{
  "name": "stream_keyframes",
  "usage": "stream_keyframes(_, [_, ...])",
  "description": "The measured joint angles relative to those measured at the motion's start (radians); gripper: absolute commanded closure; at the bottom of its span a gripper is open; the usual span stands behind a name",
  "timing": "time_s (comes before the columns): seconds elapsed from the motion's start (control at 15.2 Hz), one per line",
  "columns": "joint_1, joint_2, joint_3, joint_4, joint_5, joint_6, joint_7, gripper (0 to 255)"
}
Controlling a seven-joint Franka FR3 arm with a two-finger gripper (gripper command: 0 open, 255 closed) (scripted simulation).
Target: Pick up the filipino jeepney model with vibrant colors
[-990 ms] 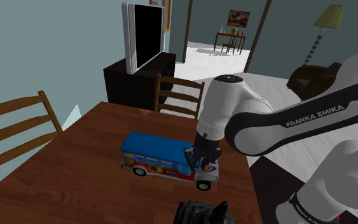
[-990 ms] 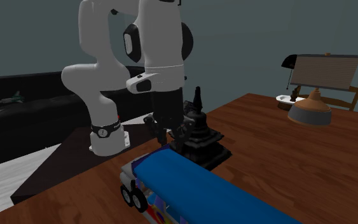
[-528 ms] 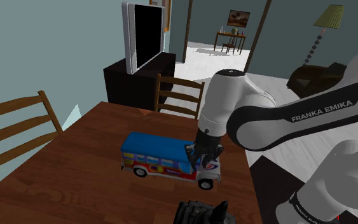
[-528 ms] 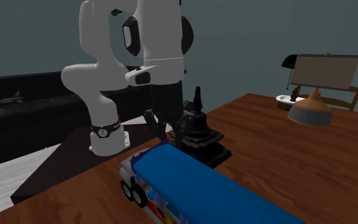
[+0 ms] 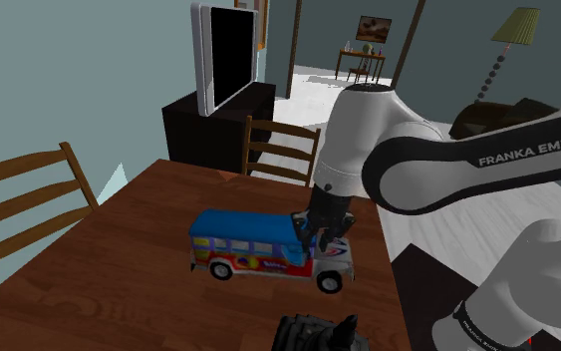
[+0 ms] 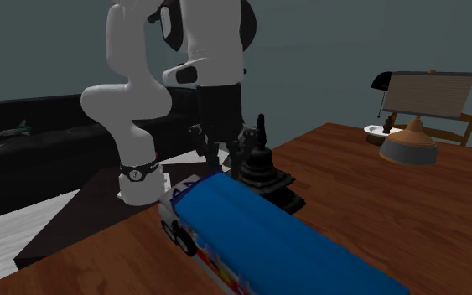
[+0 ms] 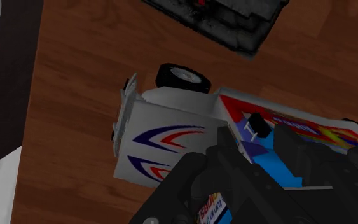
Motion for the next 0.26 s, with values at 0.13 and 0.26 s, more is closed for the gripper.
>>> stream_keyframes(0.13, [0.002,-0.018,-0.009,0.018,0.000,-0.035,0.000,255])
stream_keyframes(0.26, [0.003,-0.029,-0.017,0.030,-0.002,-0.059,-0.002,255])
